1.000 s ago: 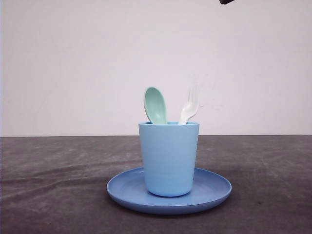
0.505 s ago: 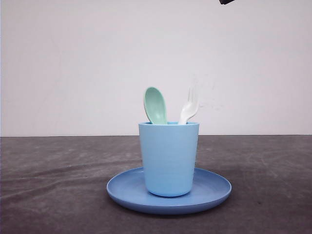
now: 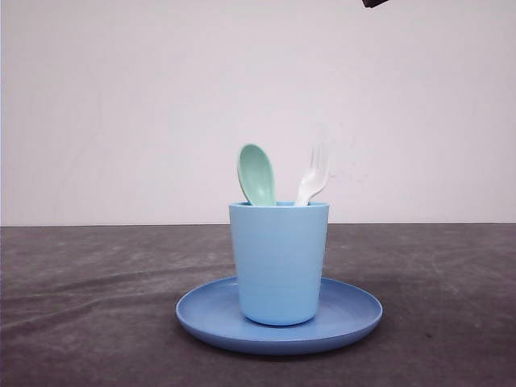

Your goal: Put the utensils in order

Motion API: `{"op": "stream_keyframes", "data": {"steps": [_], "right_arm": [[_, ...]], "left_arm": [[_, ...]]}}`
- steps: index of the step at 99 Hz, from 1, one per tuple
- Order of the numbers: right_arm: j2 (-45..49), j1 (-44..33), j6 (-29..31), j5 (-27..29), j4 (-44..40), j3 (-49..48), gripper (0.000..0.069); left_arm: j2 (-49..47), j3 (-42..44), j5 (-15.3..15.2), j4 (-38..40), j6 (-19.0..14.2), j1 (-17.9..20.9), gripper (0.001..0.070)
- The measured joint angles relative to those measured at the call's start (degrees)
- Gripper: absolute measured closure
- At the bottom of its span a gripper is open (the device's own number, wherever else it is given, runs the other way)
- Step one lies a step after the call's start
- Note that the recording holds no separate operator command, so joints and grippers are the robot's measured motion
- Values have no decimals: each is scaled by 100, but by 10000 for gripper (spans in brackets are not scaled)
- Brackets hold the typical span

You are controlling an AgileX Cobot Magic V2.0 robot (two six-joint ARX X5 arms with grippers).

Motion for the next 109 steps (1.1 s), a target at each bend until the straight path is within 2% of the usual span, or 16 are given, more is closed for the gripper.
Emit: {"op": "stream_keyframes", "data": {"steps": [81, 92, 109], "right_arm": [[0, 0, -4, 2, 7, 0, 684], [-4, -52, -190, 48, 299, 0, 684], [-129, -551, -852, 83, 918, 0, 684]], "left_arm": [[0, -2, 2, 2, 0, 2, 684], [0, -2, 2, 2, 0, 2, 684], [0, -2, 2, 2, 0, 2, 684]]}}
